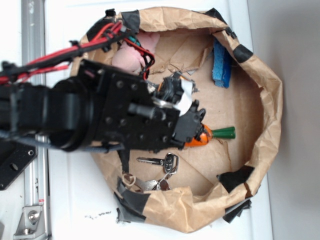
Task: Grab the blue sponge.
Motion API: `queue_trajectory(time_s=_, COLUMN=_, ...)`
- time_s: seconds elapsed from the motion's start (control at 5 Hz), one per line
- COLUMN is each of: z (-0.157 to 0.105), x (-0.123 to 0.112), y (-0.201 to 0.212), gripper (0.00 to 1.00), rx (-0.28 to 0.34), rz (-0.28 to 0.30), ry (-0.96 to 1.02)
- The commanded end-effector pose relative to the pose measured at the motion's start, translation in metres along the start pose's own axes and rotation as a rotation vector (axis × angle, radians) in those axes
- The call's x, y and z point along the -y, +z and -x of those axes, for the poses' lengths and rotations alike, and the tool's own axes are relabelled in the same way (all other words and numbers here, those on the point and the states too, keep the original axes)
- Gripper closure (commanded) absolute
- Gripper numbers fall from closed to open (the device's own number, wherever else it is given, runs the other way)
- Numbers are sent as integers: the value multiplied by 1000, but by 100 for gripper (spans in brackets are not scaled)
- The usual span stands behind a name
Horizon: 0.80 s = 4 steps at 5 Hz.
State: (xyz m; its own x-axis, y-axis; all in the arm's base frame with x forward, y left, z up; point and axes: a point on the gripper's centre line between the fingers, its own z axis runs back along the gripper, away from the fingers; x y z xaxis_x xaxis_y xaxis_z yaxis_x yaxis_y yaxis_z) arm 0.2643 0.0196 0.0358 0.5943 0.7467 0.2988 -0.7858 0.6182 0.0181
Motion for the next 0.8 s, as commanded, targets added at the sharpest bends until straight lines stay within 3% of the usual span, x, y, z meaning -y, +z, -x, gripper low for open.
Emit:
queue_trajectory(time_s=0.0, z=-19, x=-1, y=19, gripper=0, rx=80, rz=40, ry=58)
queue_trajectory(time_s=0.4, z=-47, x=6, y=6, gripper=0, rx=156, rz=-30, ry=180)
queue_trajectory(time_s=0.6, z=-61, x=1, y=7, gripper=0, rx=193, rz=-13, ry=198)
